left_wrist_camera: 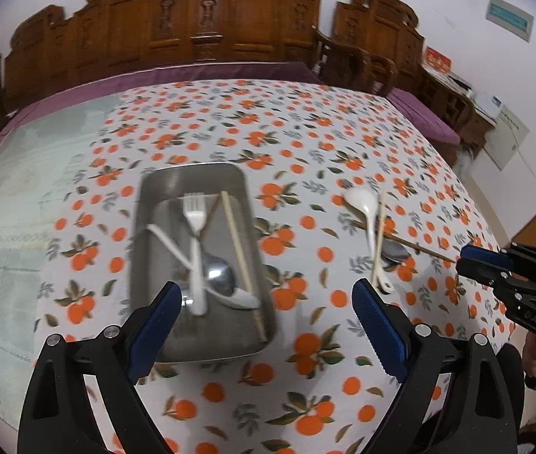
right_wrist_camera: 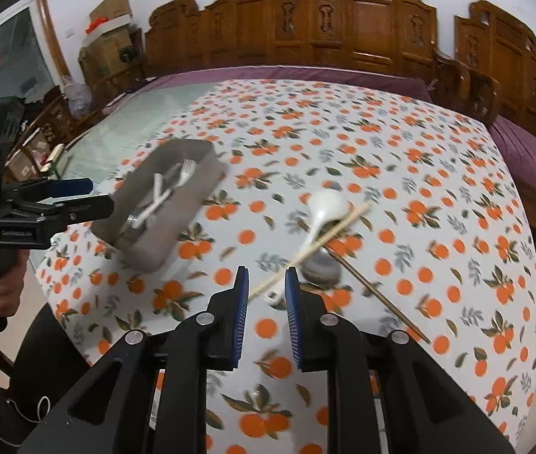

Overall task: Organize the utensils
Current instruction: 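Move the left tool to the pile and grasp the bamboo chopstick, then lift the bamboo chopstick with the left tool while the right tool grasps the white plastic spoon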

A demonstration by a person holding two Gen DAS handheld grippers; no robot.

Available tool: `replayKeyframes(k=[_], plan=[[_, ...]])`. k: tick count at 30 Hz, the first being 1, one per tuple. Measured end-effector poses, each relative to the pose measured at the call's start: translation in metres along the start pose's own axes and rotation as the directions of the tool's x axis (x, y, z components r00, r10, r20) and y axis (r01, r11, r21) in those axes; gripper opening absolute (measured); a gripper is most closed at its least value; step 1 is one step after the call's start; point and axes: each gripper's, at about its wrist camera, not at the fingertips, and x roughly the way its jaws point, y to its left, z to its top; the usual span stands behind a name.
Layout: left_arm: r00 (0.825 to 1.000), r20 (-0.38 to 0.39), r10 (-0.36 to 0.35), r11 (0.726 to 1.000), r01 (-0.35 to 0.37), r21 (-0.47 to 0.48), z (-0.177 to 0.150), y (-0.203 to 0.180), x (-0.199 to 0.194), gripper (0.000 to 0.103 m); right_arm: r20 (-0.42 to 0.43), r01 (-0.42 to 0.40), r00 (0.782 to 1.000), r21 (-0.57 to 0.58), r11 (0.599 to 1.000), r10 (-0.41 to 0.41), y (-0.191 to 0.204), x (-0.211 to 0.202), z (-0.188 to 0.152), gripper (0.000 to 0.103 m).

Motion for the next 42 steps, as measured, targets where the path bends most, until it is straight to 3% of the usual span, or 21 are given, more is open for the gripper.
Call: replayKeyframes(k=[8, 16, 20, 26, 33, 35, 37, 42], plan=[[0.995, -0.051, -0.082, 0.995, 0.085, 0.060, -0.002, -0.042, 0.034, 0.085, -0.017, 0.049, 0.999, 0.022, 0.999, -0.049, -0.026, 0.001, -0.013, 0.026], [0.980, -0.154, -0.129, 0.979, 0.151, 0.138, -0.003, -0.077, 0.079, 0.049, -0.025, 0.059, 0.998, 0.082, 0.995, -0.057, -0.052, 0.000, -0.030, 0.028], [0.968, -0.209, -0.137, 0.968, 0.176, 0.181, -0.008, -0.091, 0.101, 0.039, -0.030, 0.060, 0.998, 0.106, 0.993, -0.057, -0.060, 0.002, -0.038, 0.028], [0.960, -0.258, -0.109, 0.962, 0.168, 0.216, -0.012, -0.101, 0.124, 0.029, -0.031, 0.055, 0.998, 0.132, 0.990, -0.051, -0.069, 0.003, -0.045, 0.028], [0.965, -0.246, -0.091, 0.956, 0.155, 0.251, -0.014, -0.108, 0.129, 0.028, -0.031, 0.058, 0.998, 0.139, 0.989, -0.054, -0.072, 0.001, -0.048, 0.028], [0.969, -0.236, -0.067, 0.953, 0.132, 0.272, -0.015, -0.110, 0.130, 0.022, -0.032, 0.059, 0.998, 0.141, 0.988, -0.055, -0.073, 0.001, -0.049, 0.028], [0.972, -0.229, -0.050, 0.953, 0.115, 0.281, -0.015, -0.110, 0.131, 0.007, -0.034, 0.060, 0.998, 0.141, 0.988, -0.056, -0.073, 0.001, -0.050, 0.028], [0.969, -0.236, -0.073, 0.958, 0.134, 0.255, -0.015, -0.106, 0.127, 0.004, -0.033, 0.059, 0.998, 0.139, 0.989, -0.055, -0.072, 0.001, -0.050, 0.028]])
